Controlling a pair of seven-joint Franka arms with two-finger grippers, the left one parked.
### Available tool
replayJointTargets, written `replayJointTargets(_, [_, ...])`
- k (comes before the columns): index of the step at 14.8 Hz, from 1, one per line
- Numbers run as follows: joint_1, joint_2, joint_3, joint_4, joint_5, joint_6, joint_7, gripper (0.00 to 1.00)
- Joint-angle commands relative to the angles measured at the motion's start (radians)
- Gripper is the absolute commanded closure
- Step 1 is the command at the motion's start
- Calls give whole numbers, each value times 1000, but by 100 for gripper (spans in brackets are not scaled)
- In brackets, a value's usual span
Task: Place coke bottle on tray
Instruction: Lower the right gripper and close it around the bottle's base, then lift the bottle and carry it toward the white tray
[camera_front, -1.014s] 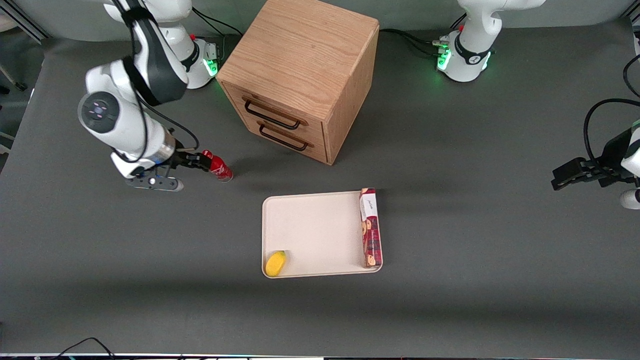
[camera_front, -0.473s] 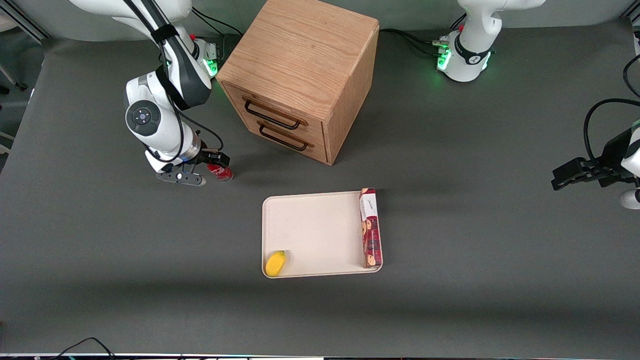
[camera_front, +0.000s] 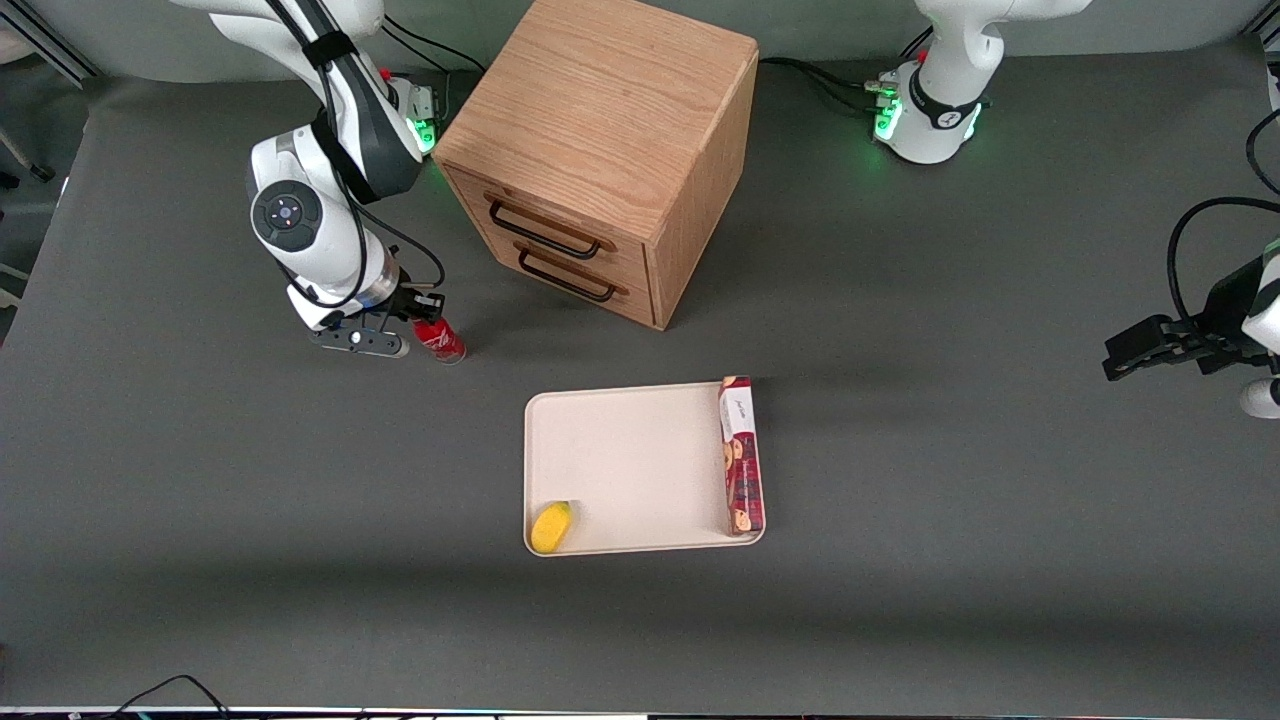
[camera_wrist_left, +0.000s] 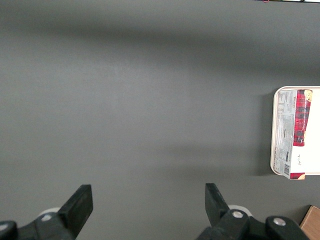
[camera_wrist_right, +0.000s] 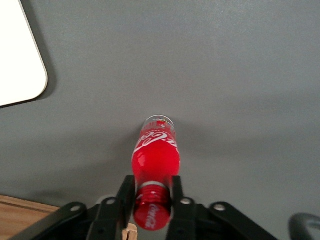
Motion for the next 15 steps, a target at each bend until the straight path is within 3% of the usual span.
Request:
replayJointTargets(1, [-5,-29,7,-23,3,8,17,86])
replayJointTargets(6, [-11,-55,1,101,3,-121,-32,91])
replayJointTargets(12, [-11,31,-25,599,3,-459,-95,95])
replayJointTargets(15, [0,198,10,941,6,-663,-14,96])
